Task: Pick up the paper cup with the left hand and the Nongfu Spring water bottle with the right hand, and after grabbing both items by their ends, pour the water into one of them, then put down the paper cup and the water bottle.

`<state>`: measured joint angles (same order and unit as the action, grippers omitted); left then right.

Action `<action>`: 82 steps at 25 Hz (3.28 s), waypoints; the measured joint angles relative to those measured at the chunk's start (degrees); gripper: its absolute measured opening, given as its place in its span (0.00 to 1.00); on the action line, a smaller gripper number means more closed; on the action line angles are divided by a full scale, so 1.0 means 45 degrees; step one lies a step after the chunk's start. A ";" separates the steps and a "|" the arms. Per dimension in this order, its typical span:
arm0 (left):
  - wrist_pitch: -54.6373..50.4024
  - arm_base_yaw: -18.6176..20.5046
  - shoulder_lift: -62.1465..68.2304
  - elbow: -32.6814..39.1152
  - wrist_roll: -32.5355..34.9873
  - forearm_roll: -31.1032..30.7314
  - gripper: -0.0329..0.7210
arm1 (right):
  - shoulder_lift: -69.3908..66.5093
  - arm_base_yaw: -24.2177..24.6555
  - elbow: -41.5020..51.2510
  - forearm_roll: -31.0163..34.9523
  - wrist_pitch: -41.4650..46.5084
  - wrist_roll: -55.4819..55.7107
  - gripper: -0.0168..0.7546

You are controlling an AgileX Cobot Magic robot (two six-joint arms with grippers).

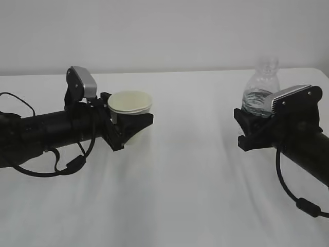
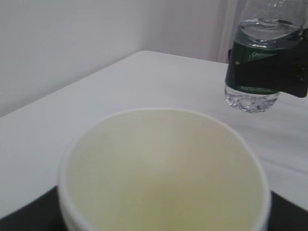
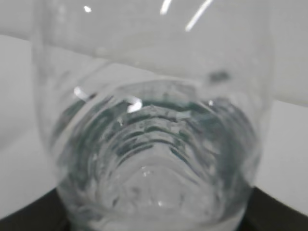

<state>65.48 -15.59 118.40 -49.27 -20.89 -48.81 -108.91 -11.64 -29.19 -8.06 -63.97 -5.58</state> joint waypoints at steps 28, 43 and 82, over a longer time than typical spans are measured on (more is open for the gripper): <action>-0.0244 -0.2879 0.0181 0.0000 -0.0460 -0.0145 0.67 | 0.3034 0.0000 0.2769 -0.0291 0.1448 -0.0555 0.57; -0.0057 -0.3668 0.0317 -0.0745 -0.0483 -0.0341 0.67 | 0.3908 0.0000 0.2798 -0.0291 0.3145 -0.0958 0.57; -0.0431 -0.4594 0.0317 -0.0764 -0.0565 -0.0809 0.67 | 0.6393 0.0000 0.2535 -0.0275 0.7179 -0.4710 0.57</action>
<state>63.54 -36.26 119.83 -52.71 -23.44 -52.45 -80.14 -11.64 -17.78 -9.30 -31.66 -26.78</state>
